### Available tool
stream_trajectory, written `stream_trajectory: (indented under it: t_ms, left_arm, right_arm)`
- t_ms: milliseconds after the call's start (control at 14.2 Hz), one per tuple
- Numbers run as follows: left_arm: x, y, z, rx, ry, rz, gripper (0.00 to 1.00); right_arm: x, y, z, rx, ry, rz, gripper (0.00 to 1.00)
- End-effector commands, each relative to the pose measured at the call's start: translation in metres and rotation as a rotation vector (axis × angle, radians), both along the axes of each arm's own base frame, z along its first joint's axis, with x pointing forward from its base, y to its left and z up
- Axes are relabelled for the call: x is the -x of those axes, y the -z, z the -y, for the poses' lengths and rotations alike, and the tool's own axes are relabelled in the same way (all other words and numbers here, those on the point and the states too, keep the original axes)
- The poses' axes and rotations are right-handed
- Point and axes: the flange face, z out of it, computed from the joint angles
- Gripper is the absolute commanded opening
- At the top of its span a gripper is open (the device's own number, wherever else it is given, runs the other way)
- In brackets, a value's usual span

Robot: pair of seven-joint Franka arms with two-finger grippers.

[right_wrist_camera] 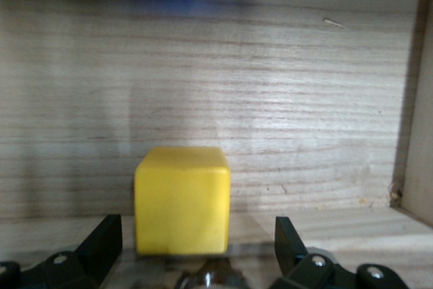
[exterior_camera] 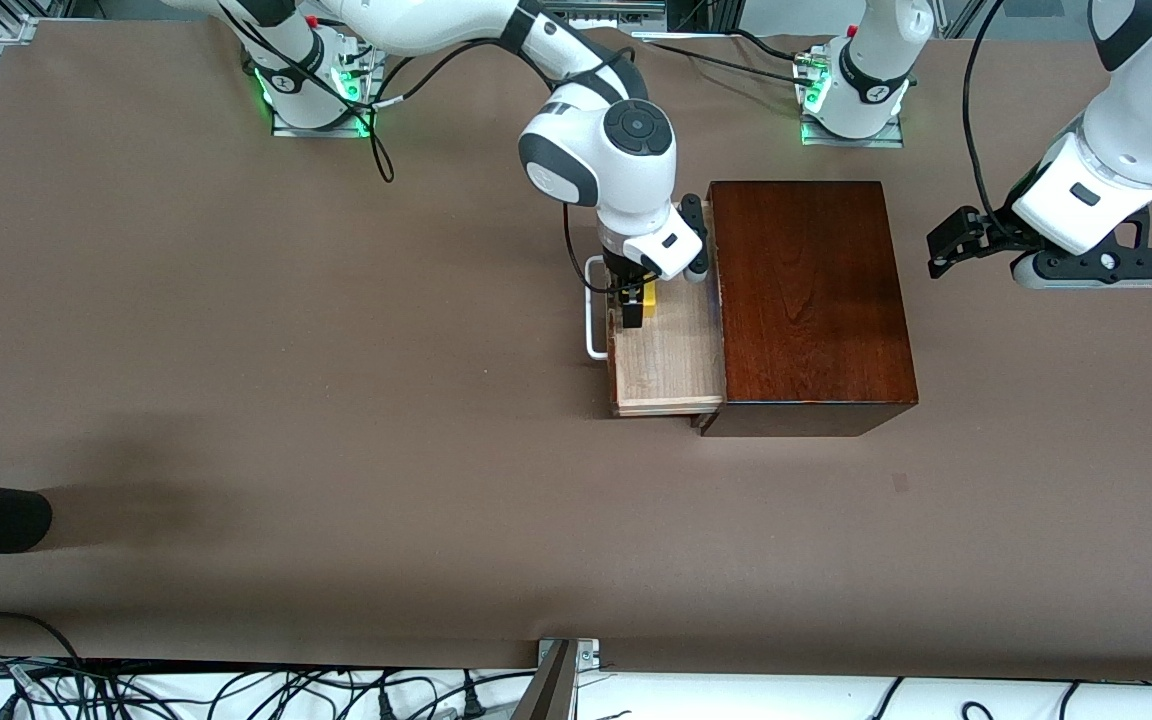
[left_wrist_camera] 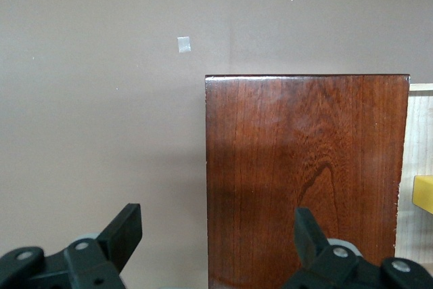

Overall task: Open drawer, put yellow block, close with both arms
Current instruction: 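Lower the cube into the drawer and open the right gripper, then withdraw the right gripper while the left gripper moves toward the drawer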

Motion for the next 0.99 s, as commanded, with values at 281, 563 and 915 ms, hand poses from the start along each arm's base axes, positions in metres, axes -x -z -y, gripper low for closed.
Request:
stream_trajectory:
  t_ms: [281,563,915]
  left_arm:
    - [0.000,-0.011,0.002,0.017,0.004,0.019,1.00]
    - [-0.002,-0.005,0.024,0.028,0.117,-0.025,1.00]
    - [0.025,0.022,0.114,0.063,0.390,-0.184,1.00]
  right_arm:
    - [-0.095,-0.176,0.119,-0.119,0.238,0.004,1.00]
    - [-0.174,-0.240,0.279,-0.216,0.490,0.016,1.00]
    - [-0.178,-0.265,0.382,-0.096,0.707,-0.025,1.00]
